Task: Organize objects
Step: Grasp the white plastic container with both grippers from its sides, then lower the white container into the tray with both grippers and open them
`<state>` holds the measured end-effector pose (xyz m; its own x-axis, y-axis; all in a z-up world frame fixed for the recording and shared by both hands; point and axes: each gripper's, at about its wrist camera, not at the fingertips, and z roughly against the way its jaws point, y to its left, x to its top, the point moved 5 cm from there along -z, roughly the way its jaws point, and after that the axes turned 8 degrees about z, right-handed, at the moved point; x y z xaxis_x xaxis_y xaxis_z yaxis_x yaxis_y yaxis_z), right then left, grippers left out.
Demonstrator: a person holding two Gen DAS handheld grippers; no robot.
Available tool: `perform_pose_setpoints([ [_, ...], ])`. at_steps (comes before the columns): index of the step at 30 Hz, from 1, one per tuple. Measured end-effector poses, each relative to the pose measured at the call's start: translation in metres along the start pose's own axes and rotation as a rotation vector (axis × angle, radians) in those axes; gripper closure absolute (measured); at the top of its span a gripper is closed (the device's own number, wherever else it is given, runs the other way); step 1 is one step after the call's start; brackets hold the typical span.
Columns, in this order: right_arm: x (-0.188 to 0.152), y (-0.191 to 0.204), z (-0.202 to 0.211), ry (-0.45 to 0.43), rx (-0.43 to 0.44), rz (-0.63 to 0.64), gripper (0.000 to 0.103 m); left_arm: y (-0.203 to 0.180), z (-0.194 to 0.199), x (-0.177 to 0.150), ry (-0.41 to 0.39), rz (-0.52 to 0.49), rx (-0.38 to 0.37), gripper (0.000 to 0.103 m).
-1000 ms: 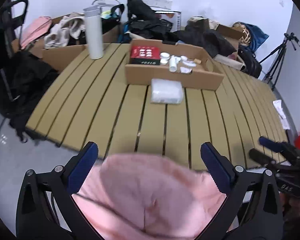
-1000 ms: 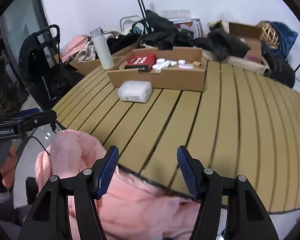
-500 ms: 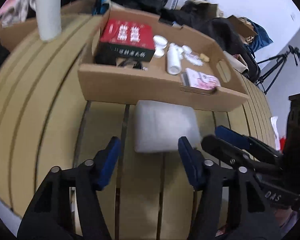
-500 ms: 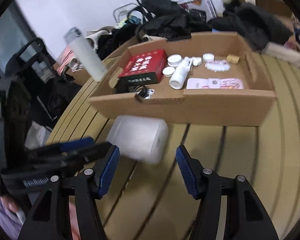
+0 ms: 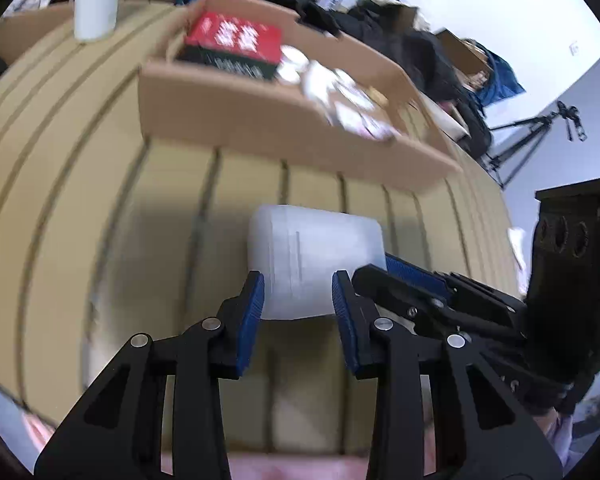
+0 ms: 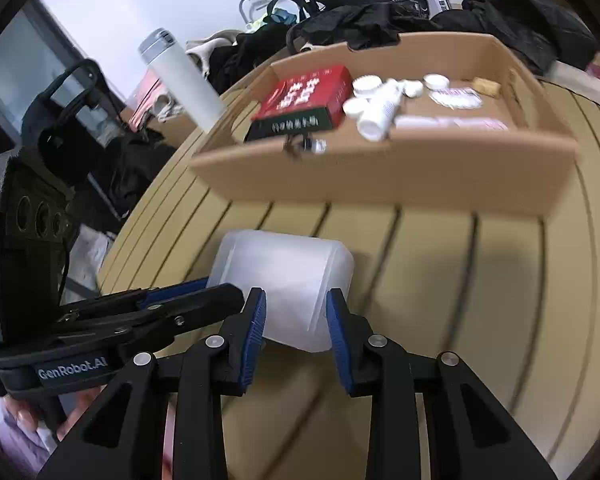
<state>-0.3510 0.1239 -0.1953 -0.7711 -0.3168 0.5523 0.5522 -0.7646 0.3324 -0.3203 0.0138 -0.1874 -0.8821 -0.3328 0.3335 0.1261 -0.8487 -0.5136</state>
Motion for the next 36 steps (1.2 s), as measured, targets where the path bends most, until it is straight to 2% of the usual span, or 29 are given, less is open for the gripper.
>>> perform_pose_setpoints([
  [3, -0.034, -0.002, 0.024, 0.026, -0.012, -0.018, 0.069, -0.014, 0.000, -0.034, 0.041, -0.035, -0.011, 0.072],
  [7, -0.057, -0.006, 0.046, 0.026, -0.051, -0.037, 0.069, -0.035, 0.001, -0.060, 0.053, -0.095, -0.001, 0.073],
  [11, -0.063, -0.003, 0.068, -0.002, -0.089, -0.028, 0.069, -0.049, 0.015, -0.068, 0.033, -0.120, -0.011, 0.073],
  [13, -0.060, 0.001, 0.080, -0.025, -0.090, -0.016, 0.069, -0.052, 0.026, -0.063, 0.017, -0.113, -0.039, 0.073],
  [16, -0.046, 0.007, 0.098, -0.071, -0.074, -0.001, 0.069, -0.057, 0.045, -0.040, -0.031, -0.086, -0.085, 0.073],
  [19, -0.012, 0.011, 0.110, -0.131, -0.079, 0.046, 0.069, -0.071, 0.058, -0.002, -0.107, -0.089, -0.060, 0.073],
  [21, 0.024, 0.008, 0.113, -0.173, -0.091, 0.071, 0.069, -0.080, 0.062, 0.029, -0.151, -0.098, -0.056, 0.073],
  [24, 0.074, -0.001, 0.105, -0.197, -0.072, 0.068, 0.069, -0.079, 0.061, 0.078, -0.169, -0.067, -0.061, 0.073],
  [27, 0.114, -0.014, 0.082, -0.184, -0.028, 0.035, 0.069, -0.072, 0.048, 0.127, -0.173, -0.062, -0.002, 0.073],
  [30, 0.137, -0.026, 0.045, -0.144, 0.029, -0.010, 0.069, -0.059, 0.029, 0.153, -0.160, -0.052, 0.065, 0.073],
  [33, 0.143, -0.038, 0.005, -0.081, 0.072, -0.050, 0.069, -0.035, 0.002, 0.166, -0.106, -0.036, 0.122, 0.073],
  [36, 0.132, -0.056, -0.031, 0.003, 0.091, -0.096, 0.069, -0.024, -0.028, 0.165, -0.039, -0.029, 0.149, 0.073],
])
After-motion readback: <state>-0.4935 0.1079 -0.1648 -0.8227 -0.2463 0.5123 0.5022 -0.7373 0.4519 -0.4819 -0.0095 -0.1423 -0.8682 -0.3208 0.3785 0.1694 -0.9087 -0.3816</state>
